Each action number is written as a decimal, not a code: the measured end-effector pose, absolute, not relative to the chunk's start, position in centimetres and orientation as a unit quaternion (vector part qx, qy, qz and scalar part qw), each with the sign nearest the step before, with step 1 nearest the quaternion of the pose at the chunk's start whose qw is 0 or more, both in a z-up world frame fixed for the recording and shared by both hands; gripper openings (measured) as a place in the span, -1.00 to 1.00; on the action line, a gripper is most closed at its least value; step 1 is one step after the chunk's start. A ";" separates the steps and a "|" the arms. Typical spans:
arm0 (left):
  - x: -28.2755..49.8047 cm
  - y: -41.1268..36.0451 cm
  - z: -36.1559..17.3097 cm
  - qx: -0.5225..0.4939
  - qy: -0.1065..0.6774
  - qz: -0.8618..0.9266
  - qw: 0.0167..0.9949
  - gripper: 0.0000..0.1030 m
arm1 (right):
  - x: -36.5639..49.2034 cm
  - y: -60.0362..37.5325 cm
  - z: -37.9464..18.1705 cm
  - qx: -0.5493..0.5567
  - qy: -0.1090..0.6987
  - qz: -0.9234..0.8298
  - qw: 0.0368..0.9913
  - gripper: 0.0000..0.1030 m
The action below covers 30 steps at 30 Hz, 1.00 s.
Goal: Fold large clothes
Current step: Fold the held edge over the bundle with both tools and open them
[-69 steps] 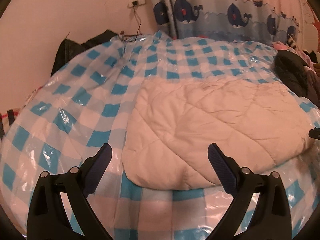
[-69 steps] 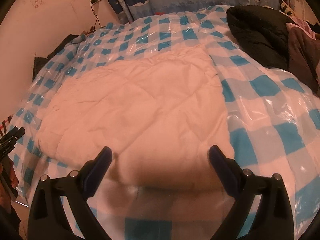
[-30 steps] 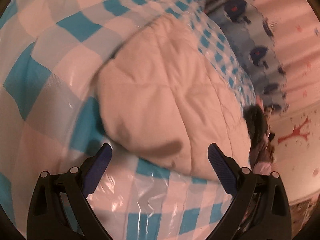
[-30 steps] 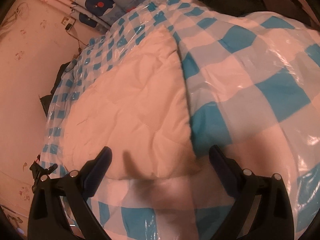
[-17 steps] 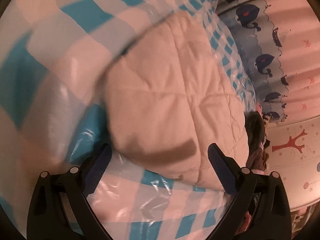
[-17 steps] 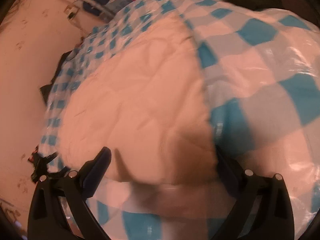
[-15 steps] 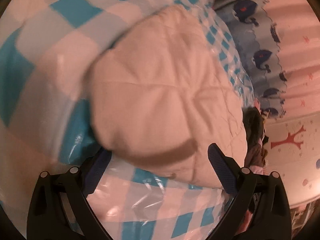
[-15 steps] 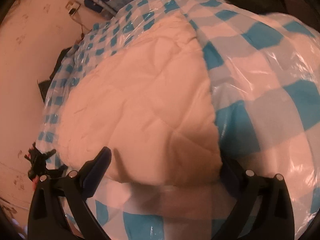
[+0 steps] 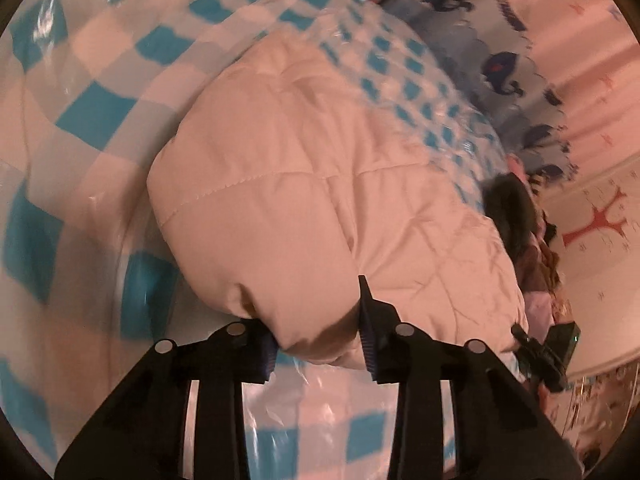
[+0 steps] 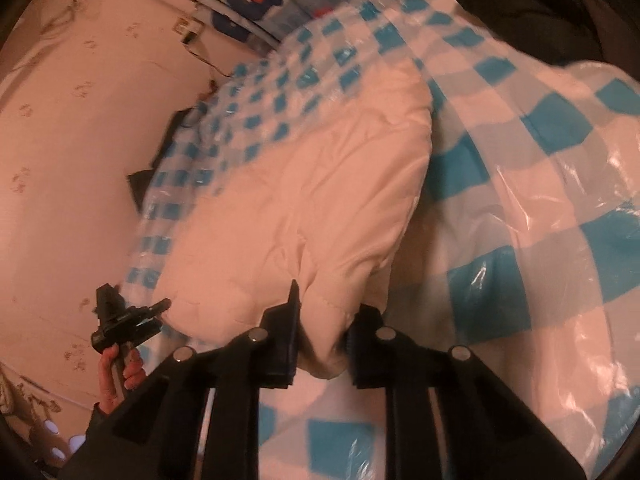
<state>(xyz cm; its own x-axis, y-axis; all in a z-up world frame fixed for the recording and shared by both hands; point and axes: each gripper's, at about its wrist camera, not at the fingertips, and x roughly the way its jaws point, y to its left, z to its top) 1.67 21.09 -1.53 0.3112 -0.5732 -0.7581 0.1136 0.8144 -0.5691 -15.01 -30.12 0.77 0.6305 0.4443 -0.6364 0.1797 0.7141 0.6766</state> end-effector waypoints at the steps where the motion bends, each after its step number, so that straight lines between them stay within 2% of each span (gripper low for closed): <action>1: 1.1 21.1 -0.9 -0.210 0.543 -0.226 0.781 -0.41 | -15.7 -30.0 1.5 0.367 0.420 0.085 0.825 -0.63; 6: -4.7 23.0 0.7 -0.206 0.548 -0.256 0.769 -0.40 | -21.9 -29.3 3.6 0.367 0.430 0.107 0.818 -0.63; 8: -6.9 23.8 -0.5 -0.199 0.562 -0.254 0.761 -0.29 | -23.6 -28.8 2.5 0.364 0.461 0.108 0.802 -0.59; 11: -8.5 25.4 -3.7 -0.213 0.586 -0.240 0.744 -0.15 | -24.7 -28.7 -0.5 0.379 0.503 0.090 0.771 -0.35; 12: -8.7 25.9 -4.4 -0.219 0.587 -0.237 0.743 -0.12 | -25.0 -29.1 -1.2 0.393 0.505 0.086 0.763 -0.21; 16: -8.9 26.8 -4.7 -0.241 0.574 -0.228 0.749 -0.07 | -25.6 -29.6 -2.3 0.421 0.504 0.074 0.751 -0.12; 19: -8.8 27.6 -5.2 -0.251 0.572 -0.222 0.749 -0.04 | -25.7 -29.8 -2.7 0.431 0.505 0.072 0.744 0.06; 22: -8.1 27.4 -6.0 -0.257 0.574 -0.213 0.747 0.02 | -25.0 -29.7 -4.1 0.466 0.501 0.086 0.724 0.14; 24: -7.7 27.0 -6.2 -0.262 0.571 -0.206 0.750 0.11 | -24.3 -29.2 -4.9 0.476 0.496 0.093 0.720 0.27; 26: -7.1 26.2 -6.6 -0.257 0.575 -0.198 0.751 0.22 | -23.5 -28.7 -5.2 0.475 0.492 0.096 0.723 0.25; 27: -6.7 25.7 -6.8 -0.256 0.578 -0.196 0.750 0.22 | -23.3 -28.6 -4.9 0.468 0.485 0.095 0.733 -0.03; 28: -6.4 25.4 -6.9 -0.255 0.579 -0.196 0.749 0.20 | -23.4 -28.6 -4.5 0.459 0.478 0.090 0.743 -0.20; 29: -6.2 24.9 -6.6 -0.245 0.578 -0.199 0.752 -0.01 | -23.5 -28.5 -3.7 0.453 0.468 0.089 0.754 -0.36; 30: -6.2 24.3 -6.0 -0.228 0.577 -0.200 0.758 -0.12 | -23.6 -28.3 -3.1 0.444 0.464 0.090 0.761 -0.45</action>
<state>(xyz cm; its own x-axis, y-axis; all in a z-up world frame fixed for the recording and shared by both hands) -6.16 24.25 -6.04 0.2550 -0.5672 -0.7831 0.0404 0.8154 -0.5775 -23.60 -28.30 -3.11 0.5532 0.5491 -0.6265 0.2754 0.5892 0.7596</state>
